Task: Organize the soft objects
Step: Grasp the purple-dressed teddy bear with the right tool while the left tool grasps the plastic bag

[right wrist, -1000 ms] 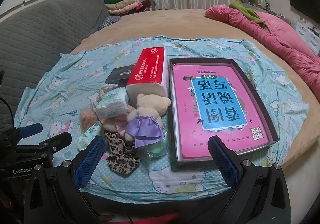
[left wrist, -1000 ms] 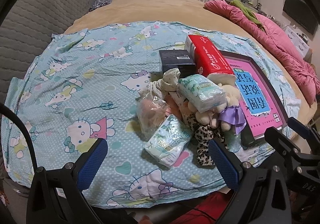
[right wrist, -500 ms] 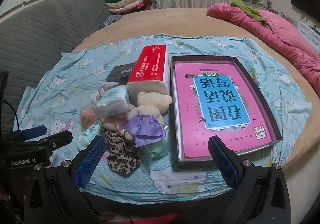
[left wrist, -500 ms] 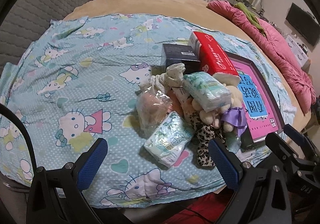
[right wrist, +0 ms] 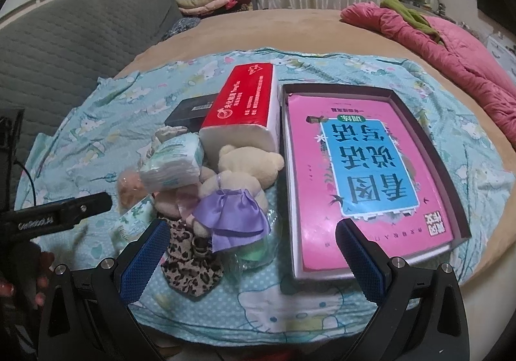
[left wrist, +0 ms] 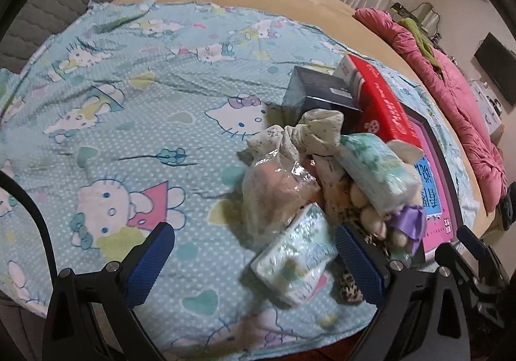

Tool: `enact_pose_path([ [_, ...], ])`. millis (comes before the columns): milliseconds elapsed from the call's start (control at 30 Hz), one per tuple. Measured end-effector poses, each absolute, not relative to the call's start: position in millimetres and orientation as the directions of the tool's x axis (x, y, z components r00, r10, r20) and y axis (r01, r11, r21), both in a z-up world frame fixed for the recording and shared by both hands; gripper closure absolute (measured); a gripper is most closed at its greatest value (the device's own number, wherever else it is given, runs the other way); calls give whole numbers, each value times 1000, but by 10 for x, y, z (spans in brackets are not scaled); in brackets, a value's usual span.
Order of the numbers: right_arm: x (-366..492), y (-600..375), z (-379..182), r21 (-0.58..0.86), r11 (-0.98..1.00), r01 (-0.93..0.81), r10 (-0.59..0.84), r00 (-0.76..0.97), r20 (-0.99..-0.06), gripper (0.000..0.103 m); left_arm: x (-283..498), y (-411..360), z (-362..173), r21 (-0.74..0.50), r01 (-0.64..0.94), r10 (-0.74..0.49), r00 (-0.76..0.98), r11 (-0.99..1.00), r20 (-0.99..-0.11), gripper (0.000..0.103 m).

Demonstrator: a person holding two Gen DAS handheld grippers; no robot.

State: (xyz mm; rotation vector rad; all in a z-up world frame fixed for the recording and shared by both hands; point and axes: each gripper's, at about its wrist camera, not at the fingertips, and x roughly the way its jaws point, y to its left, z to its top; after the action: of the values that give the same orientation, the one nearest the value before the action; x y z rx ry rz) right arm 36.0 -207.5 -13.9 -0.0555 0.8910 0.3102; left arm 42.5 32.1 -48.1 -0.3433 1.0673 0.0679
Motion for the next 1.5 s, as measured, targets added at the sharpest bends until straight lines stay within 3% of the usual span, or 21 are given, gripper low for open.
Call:
enact_pose_path([
  [467,600,-1970,-293,62,952,-301,238,592,-770,1,652,278,-671,-252,-184,-134,488,950,-862,14],
  [667,696,-1874,-388,42,943,-329,237,580,-779,15,694,289,-697,-271,-170,-156,494,947,-855,23],
  [733,742,-1838,-424,45,937,-345,246,565,-788,31,704,306,-708,-283,-172,-165,495,944,-853,25],
  [833,772,-1789,-491,48,926,-373,259,539,-801,41,720,335,-723,-305,-177,-183,495,936,-849,27],
  [933,761,-1759,-512,46,918,-394,270,535,-801,45,731,324,-736,-305,-173,-184,496,937,-848,30],
  [1067,756,-1832,-503,87,917,-390,302,531,-792,50,752,331,-809,-360,-171,-240,486,917,-841,48],
  [1500,603,-2060,-277,155,915,-372,357,570,-740,56,582,346,-679,-351,-148,-222,538,925,-813,55],
])
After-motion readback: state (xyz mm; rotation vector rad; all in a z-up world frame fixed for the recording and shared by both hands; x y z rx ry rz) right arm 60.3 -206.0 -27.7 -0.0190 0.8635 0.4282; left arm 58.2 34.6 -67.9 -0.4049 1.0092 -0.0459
